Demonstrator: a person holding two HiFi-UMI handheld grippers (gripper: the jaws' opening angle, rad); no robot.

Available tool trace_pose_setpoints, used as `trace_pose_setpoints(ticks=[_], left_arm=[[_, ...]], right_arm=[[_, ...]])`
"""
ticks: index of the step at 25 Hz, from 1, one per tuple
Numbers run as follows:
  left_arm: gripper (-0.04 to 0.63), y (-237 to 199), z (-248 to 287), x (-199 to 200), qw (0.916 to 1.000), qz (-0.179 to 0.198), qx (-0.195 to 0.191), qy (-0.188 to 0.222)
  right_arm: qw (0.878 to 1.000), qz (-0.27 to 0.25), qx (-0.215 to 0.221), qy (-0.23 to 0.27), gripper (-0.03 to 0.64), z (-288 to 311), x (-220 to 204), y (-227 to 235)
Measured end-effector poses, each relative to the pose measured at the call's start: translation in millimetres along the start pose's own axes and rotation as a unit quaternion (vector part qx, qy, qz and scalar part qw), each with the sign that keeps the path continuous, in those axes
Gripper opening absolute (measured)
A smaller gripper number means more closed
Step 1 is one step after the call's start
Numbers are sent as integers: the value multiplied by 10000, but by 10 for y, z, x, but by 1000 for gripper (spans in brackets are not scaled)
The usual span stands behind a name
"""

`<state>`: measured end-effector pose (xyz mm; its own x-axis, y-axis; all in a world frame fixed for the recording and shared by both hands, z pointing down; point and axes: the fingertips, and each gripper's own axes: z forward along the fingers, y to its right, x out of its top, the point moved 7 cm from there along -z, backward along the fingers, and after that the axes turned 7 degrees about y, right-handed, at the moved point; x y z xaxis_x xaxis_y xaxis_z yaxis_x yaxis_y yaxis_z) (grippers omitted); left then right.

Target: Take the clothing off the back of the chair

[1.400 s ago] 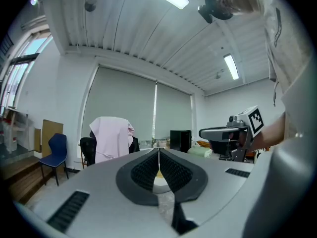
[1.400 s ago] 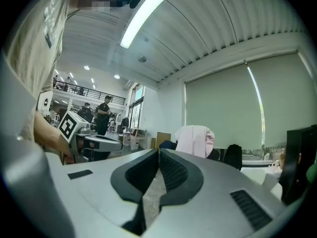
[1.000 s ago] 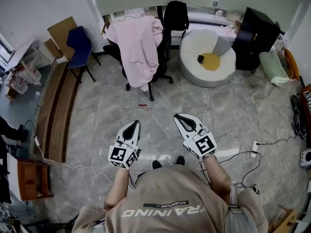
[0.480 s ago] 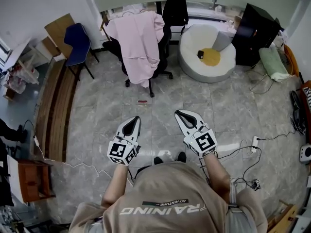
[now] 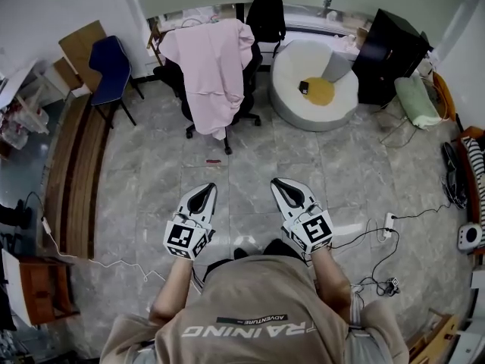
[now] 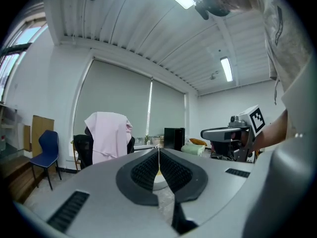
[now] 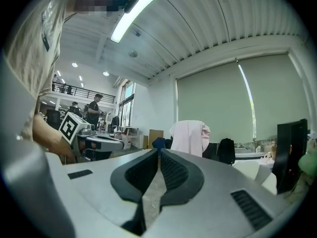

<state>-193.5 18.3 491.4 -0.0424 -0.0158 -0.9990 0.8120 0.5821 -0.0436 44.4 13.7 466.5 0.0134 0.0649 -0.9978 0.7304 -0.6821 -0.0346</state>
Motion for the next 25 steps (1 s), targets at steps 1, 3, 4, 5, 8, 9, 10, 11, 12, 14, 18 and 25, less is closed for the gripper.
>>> trace_pose_setpoints(ticks=[1,3,4,5,8,9,10,11,12,14,18,25], left_arm=[[17,-16,-4,-10,10000,-10,-20,-14],[16,-41,-6,-41,10000,-31,-56,-61],[16,-50,-3,-60,9999,-37,-65,-87],[15,-63,2,-78,9999,-43,-63,-113],[15,-109,44,-122,9998,-61,-10,-183],[15,-115,74,-127,9998,-66,12,-190],[15,-116,112,-125,9998,-67,33,-182],[16,-114,156,-114,9998,-64,55,-162],[17,-110,206,-98,9999,-60,78,-133],[15,-104,320,-66,9999,-55,123,-78],[16,-92,530,-35,9998,-9,191,-42],[15,-44,919,21,9996,-22,290,2]], right_arm=[[10000,15,-22,-2,38,15,-16,-13],[10000,70,-66,-18,39,41,-61,-27],[9999,101,-71,-33,38,53,-86,-27],[9999,128,-61,-45,38,67,-110,-26],[9999,145,34,-38,39,111,-147,0],[9999,142,70,-17,40,122,-146,31],[9998,145,100,9,40,134,-140,73],[9998,154,128,36,40,149,-132,123],[9997,156,159,58,40,170,-123,177],[9996,110,246,72,40,222,-104,290],[9990,-33,447,18,40,316,-98,473],[9971,-31,759,-31,40,429,-93,812]])
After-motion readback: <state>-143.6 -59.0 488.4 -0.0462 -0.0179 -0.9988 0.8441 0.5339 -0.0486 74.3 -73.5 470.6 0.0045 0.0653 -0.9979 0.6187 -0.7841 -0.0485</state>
